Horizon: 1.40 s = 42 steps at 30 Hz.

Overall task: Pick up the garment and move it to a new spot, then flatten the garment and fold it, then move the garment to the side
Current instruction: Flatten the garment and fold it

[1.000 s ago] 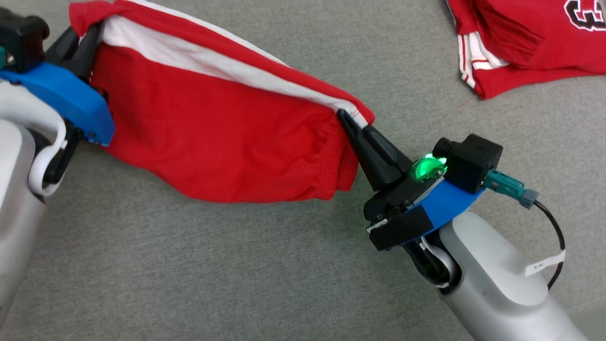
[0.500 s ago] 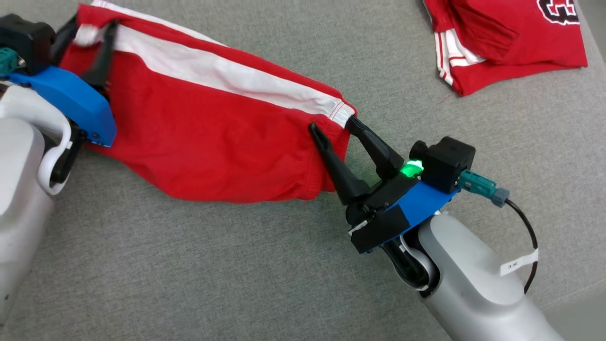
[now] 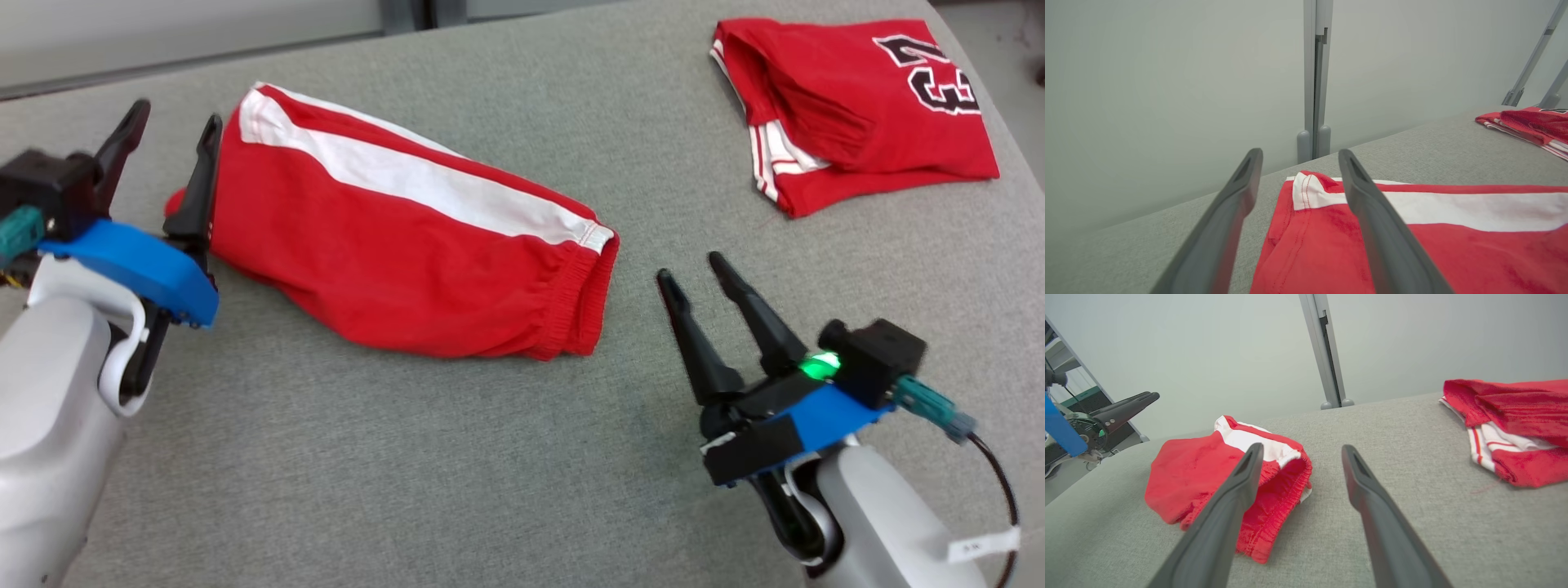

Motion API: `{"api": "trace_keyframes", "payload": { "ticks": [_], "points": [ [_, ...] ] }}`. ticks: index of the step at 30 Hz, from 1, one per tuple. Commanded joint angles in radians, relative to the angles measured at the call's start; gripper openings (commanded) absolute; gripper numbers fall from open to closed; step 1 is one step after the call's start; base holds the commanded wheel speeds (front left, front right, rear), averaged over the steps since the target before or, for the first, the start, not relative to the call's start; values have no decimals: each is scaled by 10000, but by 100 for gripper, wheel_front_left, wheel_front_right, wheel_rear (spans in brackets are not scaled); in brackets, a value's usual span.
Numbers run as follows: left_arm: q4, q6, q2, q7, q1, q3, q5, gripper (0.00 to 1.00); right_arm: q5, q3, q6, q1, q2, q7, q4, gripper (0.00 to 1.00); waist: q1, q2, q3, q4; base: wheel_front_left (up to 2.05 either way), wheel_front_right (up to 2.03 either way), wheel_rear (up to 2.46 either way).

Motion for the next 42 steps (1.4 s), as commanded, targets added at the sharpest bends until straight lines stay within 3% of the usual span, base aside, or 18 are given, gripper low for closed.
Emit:
{"api": "trace_keyframes", "payload": {
  "ticks": [1, 9, 13, 26, 33, 42],
  "points": [
    [-159, 140, 6, -96, 246, 166, -22, 100, -194, -245, 6, 290, 3, -31, -203, 100, 2, 0, -133, 29, 0, 0, 0],
    [-2018, 895, -222, -153, 2113, 1560, 580, 100, -1238, -1547, 6, 1434, 521, -31, -1353, 100, 2, 0, -724, 484, 0, 0, 0],
    [-2771, 1030, -471, -154, 3081, 2263, 1080, 100, -1735, -2045, 6, 1849, 779, -31, -1879, 100, 2, 0, -984, 751, 0, 0, 0],
    [-2658, 497, -960, -157, 3666, 3086, 2079, 100, -2889, -2308, 6, 2874, 1205, -31, -2759, 100, 2, 0, -1272, 1005, 0, 0, 0],
    [-1813, 116, -600, 57, 2424, 3232, 1959, 100, -2917, -2123, 6, 2537, 1231, -31, -2712, 100, 2, 0, -829, 658, 0, 0, 0],
    [-752, -200, -1, 1856, 129, 2163, 1739, 100, -2623, -1879, 6, 1973, 1229, -30, -2593, 100, 2, 0, 203, 0, 0, 0, 0]
  ]
}}
